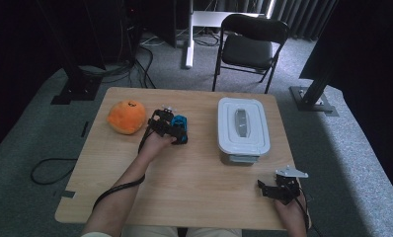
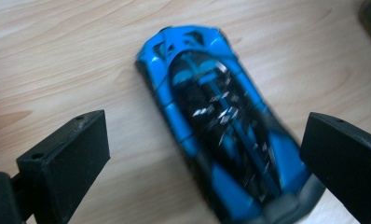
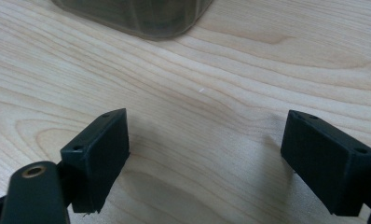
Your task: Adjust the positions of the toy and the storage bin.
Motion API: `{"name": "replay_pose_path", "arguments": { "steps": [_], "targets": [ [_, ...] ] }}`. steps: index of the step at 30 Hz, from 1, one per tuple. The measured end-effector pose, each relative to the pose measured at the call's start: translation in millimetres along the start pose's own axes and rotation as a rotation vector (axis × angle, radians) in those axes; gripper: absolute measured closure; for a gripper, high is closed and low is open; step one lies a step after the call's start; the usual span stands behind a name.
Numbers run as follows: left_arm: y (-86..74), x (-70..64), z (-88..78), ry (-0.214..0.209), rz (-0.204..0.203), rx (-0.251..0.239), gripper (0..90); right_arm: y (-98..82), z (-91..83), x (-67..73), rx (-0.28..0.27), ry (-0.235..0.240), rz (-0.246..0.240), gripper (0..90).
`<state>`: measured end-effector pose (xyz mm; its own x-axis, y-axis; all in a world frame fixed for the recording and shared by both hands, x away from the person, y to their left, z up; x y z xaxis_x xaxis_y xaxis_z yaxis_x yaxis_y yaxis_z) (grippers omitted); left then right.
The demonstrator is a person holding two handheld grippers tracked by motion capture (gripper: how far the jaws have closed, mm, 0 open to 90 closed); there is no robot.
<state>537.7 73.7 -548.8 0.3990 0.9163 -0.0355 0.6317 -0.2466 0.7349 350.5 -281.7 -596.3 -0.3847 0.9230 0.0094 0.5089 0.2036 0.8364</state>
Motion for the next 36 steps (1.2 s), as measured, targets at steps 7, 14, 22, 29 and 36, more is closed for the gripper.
{"name": "replay_pose_path", "arguments": {
  "steps": [7,14,22,29,36],
  "targets": [
    [4.8,-4.4,20.4,0.034,-0.02,0.036,2.1,0.0,0.0,0.1,0.0,0.0,-0.001,14.9],
    [5.1,-6.1,37.9,0.079,-0.025,0.059,2.1,0.0,0.0,0.1,0.0,0.0,0.0,14.9],
    [-0.7,-10.9,47.6,0.122,-0.028,0.086,2.2,0.1,-0.1,0.0,-0.001,0.0,0.0,15.2],
    [-9.8,-11.7,50.6,0.138,0.006,0.13,5.3,0.3,-0.4,0.4,-0.005,0.004,-0.004,16.7],
    [-10.9,-10.6,48.6,0.122,-0.021,0.115,10.0,0.4,-0.3,-0.2,-0.005,-0.001,-0.001,16.8]
  ]
}}
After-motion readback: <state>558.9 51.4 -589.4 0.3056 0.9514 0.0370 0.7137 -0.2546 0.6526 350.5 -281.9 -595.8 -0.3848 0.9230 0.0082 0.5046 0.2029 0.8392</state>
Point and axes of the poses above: each handheld gripper's, and its own axes: z roughly forward along the jaws, y roughly out of its top, x roughly to its left, the point moved 10 cm from there along z, roughly forward along the jaws, and after that the axes turned 10 degrees about -x, right-handed, at the moved point
